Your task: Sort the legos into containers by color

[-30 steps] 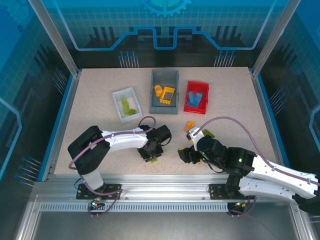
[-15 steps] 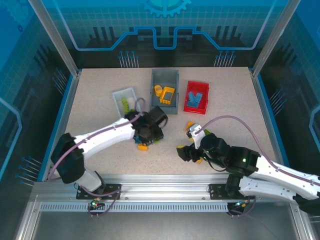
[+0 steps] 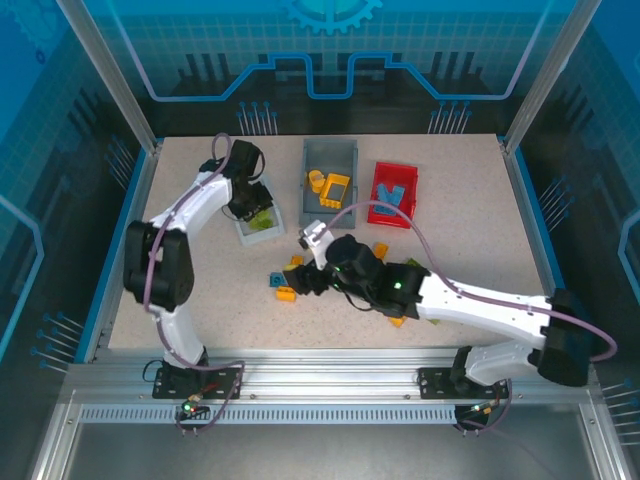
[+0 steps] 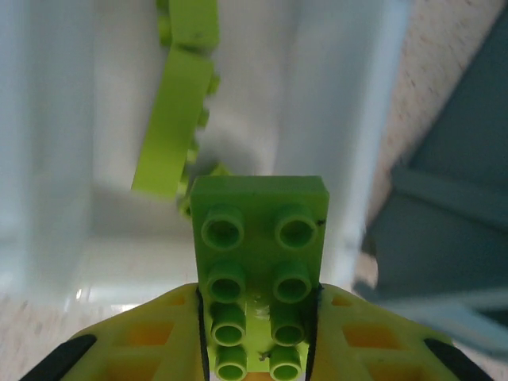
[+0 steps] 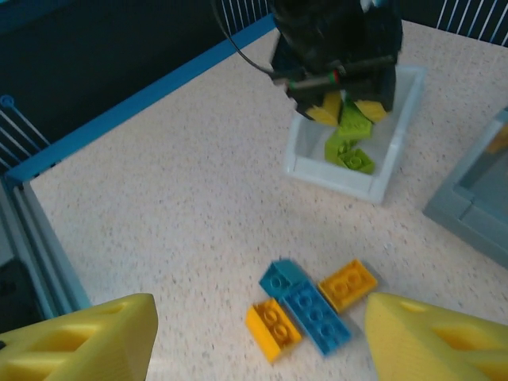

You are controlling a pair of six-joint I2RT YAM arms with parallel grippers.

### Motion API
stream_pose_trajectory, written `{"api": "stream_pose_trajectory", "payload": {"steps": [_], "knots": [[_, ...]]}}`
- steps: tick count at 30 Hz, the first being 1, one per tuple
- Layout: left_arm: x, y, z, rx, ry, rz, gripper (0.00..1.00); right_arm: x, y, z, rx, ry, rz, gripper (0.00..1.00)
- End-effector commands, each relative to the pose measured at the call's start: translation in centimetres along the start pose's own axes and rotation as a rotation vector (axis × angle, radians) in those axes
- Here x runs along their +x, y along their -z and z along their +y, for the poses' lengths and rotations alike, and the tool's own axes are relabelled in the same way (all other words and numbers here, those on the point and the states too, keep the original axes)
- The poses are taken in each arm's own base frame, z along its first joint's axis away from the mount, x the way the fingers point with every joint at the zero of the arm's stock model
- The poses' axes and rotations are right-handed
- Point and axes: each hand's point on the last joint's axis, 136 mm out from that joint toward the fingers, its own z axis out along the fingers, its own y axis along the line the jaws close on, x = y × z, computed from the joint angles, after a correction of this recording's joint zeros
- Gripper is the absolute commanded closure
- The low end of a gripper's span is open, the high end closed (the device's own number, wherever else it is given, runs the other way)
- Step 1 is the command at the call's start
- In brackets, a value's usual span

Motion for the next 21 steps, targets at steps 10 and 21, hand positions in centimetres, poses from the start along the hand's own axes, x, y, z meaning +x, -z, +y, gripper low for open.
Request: {"api": "stream_pose_trajectory", "payload": {"steps": [10, 21], "knots": [[-3.5, -3.3, -0.5, 0.033, -0.028, 0.022, 0.51, 4.1, -5.4, -2.4, 0.085, -0.085, 0.242, 0.29], [-1.6, 2.1, 0.1, 0.086, -0.014, -0.017, 0.36, 14.2, -6.6, 0.1, 0.134, -0.124, 0.570, 0.17]]}}
